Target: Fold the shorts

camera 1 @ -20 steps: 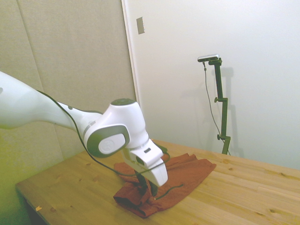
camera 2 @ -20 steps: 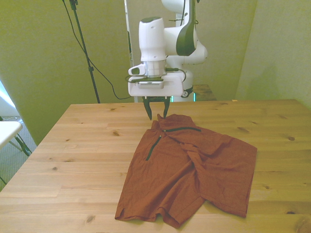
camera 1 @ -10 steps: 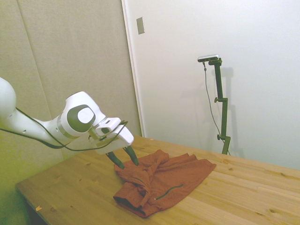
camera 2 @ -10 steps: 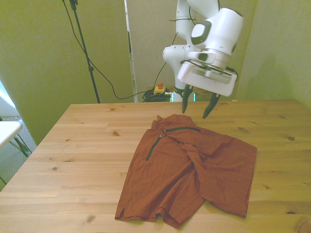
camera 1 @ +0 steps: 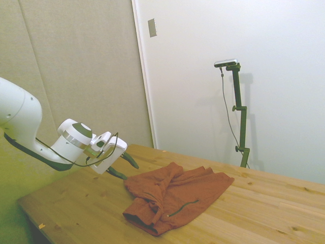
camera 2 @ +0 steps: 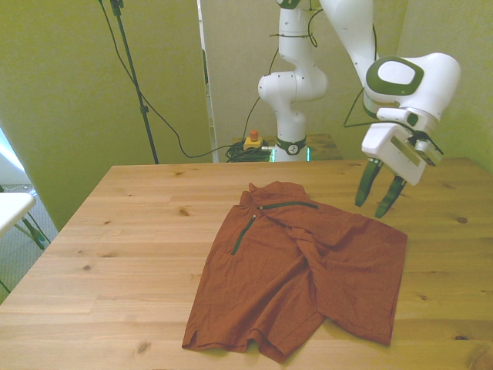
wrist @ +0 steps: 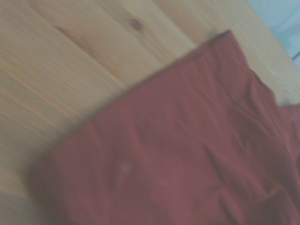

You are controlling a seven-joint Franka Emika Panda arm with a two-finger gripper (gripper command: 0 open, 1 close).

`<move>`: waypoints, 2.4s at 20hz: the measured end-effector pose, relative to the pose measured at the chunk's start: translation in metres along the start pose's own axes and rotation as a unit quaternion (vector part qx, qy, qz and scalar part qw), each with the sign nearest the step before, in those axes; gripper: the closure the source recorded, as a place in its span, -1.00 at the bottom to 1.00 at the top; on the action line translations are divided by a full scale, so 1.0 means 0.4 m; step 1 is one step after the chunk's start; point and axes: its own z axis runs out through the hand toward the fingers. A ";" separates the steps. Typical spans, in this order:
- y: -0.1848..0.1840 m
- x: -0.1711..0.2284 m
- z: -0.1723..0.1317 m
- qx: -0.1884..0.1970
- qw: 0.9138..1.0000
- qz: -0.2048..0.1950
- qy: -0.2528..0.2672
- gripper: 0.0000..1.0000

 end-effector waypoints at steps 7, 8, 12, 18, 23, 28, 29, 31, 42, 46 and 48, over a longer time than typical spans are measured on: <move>-0.104 -0.026 -0.007 -0.006 1.000 -0.025 -0.002 -1.00; -0.114 -0.030 0.001 -0.008 1.000 -0.027 -0.004 -1.00; -0.147 -0.034 0.028 -0.013 0.999 -0.030 -0.006 -1.00; -0.125 -0.003 0.069 -0.026 1.000 -0.011 -0.008 -1.00; -0.075 0.025 0.118 -0.041 0.999 0.007 -0.013 -1.00; -0.064 0.053 0.145 -0.027 0.999 0.021 -0.010 -1.00; -0.065 0.056 0.147 -0.027 0.999 0.023 -0.010 1.00; -0.067 0.061 0.151 -0.027 0.999 0.025 -0.010 1.00; -0.092 0.062 0.160 -0.007 1.000 0.029 -0.005 1.00; -0.115 0.063 0.160 0.000 1.000 0.024 0.001 1.00; -0.131 0.067 0.157 0.005 1.000 0.023 0.003 1.00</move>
